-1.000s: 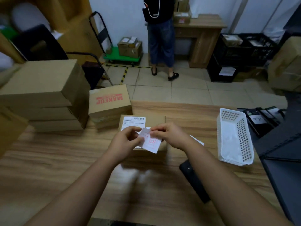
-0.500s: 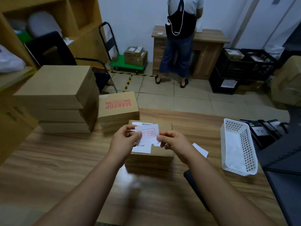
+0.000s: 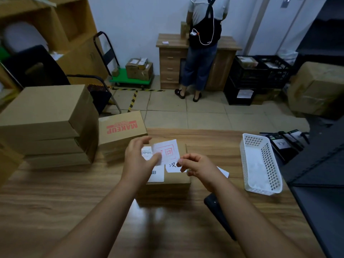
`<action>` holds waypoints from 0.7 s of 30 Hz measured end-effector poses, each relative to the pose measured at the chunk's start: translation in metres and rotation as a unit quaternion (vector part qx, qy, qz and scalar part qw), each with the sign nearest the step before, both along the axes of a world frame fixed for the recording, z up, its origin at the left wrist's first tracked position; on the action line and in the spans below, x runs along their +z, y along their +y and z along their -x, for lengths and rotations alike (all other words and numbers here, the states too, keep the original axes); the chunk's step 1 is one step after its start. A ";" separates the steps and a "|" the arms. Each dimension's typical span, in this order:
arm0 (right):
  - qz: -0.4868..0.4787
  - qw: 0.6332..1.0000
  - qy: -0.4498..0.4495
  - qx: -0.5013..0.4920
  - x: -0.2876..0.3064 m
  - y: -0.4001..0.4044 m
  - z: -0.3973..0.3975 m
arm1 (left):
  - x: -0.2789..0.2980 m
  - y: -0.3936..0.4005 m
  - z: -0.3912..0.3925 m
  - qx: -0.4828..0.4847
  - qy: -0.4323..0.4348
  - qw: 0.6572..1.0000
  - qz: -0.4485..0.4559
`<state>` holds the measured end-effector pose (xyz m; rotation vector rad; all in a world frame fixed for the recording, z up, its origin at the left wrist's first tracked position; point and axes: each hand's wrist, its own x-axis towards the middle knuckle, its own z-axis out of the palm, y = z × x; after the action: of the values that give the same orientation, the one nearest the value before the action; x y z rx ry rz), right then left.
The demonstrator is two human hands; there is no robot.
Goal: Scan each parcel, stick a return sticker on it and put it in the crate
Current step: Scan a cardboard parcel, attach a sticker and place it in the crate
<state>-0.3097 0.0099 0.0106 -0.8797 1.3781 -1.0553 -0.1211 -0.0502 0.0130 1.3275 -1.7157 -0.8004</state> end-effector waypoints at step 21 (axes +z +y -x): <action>0.120 0.992 -0.001 0.044 0.014 -0.008 -0.004 | 0.026 0.011 0.006 -0.167 0.038 0.985 -0.025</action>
<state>-0.3054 0.0022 0.0246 -1.1045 1.2148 -1.1701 -0.1270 -0.0389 0.0393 1.0393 -1.8931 -1.0750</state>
